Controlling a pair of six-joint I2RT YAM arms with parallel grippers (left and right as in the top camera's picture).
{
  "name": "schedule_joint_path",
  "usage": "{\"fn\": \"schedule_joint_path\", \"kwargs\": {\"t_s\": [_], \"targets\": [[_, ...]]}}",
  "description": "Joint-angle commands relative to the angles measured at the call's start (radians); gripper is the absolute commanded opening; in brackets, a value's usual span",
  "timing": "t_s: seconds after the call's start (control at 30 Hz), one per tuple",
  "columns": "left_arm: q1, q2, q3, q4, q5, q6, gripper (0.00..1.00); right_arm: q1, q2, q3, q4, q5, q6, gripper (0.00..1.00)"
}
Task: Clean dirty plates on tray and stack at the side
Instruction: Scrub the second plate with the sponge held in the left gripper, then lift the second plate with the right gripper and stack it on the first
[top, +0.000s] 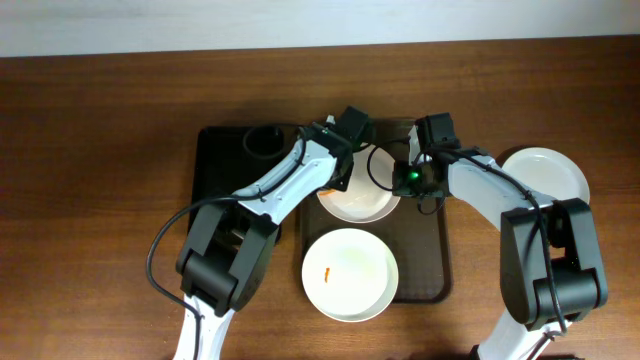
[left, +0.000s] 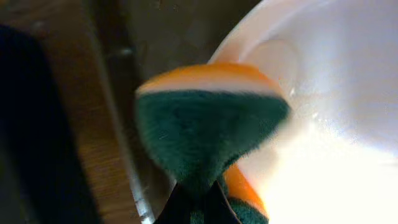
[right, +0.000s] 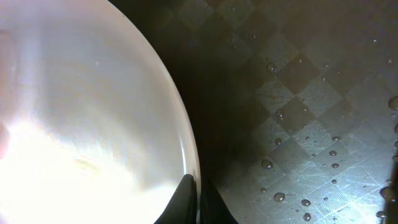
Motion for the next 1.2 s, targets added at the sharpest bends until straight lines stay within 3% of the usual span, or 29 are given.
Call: {"fn": "schedule_joint_path", "kwargs": {"t_s": [0.0, 0.2, 0.27, 0.33, 0.43, 0.67, 0.73, 0.77, 0.87, 0.9, 1.07, 1.17], "targets": [[0.035, 0.024, 0.134, -0.106, -0.132, 0.019, 0.00, -0.003, 0.031, -0.011, -0.027, 0.076, 0.001, 0.04], [0.130, -0.008, 0.391, -0.385, -0.054, -0.004, 0.00, -0.003, 0.031, -0.011, -0.030, 0.075, -0.001, 0.04], [0.204, -0.042, 0.396, -0.419, 0.009, -0.003, 0.00, -0.003, 0.031, -0.011, -0.033, 0.075, -0.006, 0.04], [0.332, -0.049, 0.394, -0.441, 0.159, 0.090, 0.00, -0.003, 0.031, -0.011, -0.044, 0.075, -0.008, 0.04], [0.474, -0.049, 0.350, -0.448, 0.390, 0.233, 0.00, -0.003, 0.031, -0.011, -0.045, 0.075, -0.008, 0.04], [0.556, -0.049, 0.015, -0.238, 0.411, 0.296, 0.00, -0.003, 0.031, -0.011, -0.048, 0.074, -0.008, 0.04], [0.557, -0.050, -0.021, -0.234, 0.411, 0.296, 0.22, -0.003, 0.031, -0.011, -0.047, 0.067, -0.026, 0.06], [0.559, -0.059, -0.017, -0.238, 0.412, 0.300, 0.49, -0.003, 0.031, -0.011, -0.044, 0.055, -0.036, 0.06], [0.568, -0.161, -0.005, -0.248, 0.419, 0.322, 0.81, -0.003, 0.021, 0.039, -0.092, 0.051, -0.060, 0.04], [0.568, -0.213, -0.005, -0.253, 0.419, 0.322, 1.00, -0.003, 0.005, 0.065, -0.120, 0.042, -0.061, 0.04], [0.591, -0.446, -0.005, -0.274, 0.407, 0.321, 1.00, 0.000, -0.113, 0.230, -0.290, -0.018, -0.082, 0.04], [0.658, -0.555, -0.005, -0.275, 0.407, 0.243, 1.00, 0.045, -0.164, 0.330, -0.343, -0.087, -0.109, 0.04]]}}
